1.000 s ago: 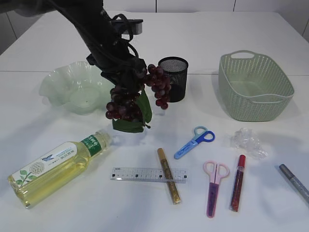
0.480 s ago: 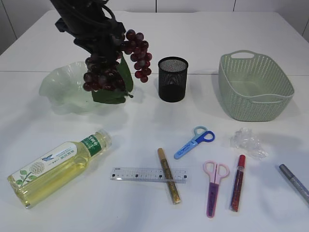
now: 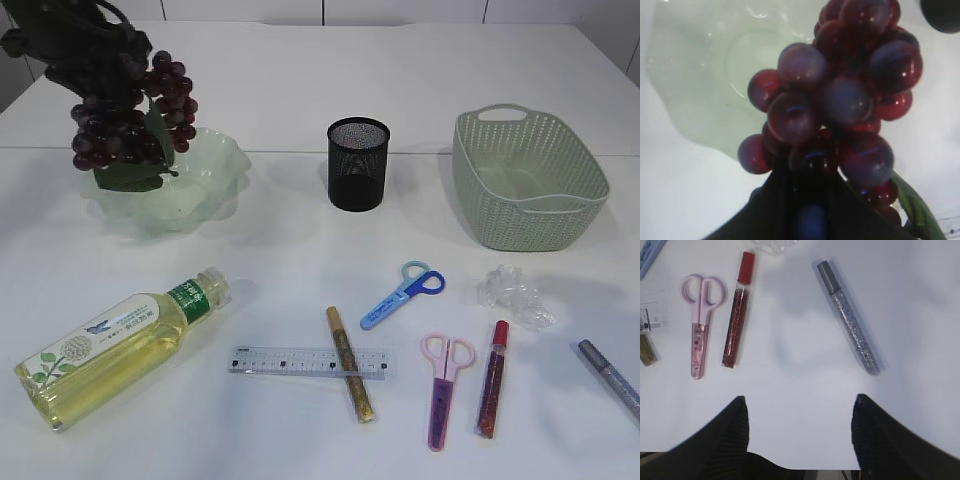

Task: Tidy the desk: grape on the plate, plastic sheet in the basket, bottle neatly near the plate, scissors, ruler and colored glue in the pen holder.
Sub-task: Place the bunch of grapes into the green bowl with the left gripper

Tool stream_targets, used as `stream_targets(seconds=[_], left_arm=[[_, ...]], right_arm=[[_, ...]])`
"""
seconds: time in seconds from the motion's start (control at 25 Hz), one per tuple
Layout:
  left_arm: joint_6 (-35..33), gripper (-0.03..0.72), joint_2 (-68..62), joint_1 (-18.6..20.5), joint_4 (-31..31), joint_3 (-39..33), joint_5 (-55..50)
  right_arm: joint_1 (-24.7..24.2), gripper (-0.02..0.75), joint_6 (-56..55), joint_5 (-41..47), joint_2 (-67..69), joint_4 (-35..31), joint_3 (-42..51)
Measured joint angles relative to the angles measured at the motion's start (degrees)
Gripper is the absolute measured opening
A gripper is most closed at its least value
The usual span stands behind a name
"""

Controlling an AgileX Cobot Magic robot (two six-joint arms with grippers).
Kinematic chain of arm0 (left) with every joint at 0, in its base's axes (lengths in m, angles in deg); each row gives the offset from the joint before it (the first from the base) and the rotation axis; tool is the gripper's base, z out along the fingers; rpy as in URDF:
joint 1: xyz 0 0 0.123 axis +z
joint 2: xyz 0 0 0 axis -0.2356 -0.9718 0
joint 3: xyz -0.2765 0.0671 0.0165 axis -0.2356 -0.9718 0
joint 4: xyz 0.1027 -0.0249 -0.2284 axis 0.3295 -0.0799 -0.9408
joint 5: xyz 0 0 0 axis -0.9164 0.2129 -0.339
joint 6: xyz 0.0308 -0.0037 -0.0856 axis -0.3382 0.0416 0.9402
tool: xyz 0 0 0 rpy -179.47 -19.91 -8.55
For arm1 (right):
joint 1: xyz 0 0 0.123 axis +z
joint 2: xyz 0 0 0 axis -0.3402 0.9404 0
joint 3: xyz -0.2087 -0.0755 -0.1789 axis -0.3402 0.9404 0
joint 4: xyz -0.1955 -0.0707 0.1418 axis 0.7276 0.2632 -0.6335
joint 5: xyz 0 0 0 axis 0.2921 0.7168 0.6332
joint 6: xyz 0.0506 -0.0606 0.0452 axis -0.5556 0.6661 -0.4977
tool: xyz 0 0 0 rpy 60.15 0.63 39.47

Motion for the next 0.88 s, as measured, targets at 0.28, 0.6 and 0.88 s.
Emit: stream_targets(seconds=[0.28, 0.6, 0.88], left_arm=[[0.0, 0.095, -0.4, 2.8, 0.4, 0.0, 3.2], [1.0, 0.099, -5.6, 2.8, 0.3, 0.0, 9.6], [1.3, 0.105, -9.5, 2.8, 0.3, 0.0, 11.9]], right_arm=[[0.0, 0.506, 0.0, 0.0, 0.0, 0.0, 0.0], [0.0, 0.506, 0.0, 0.7, 0.0, -0.1, 0.0], [0.0, 0.506, 0.0, 1.2, 0.0, -0.1, 0.0]])
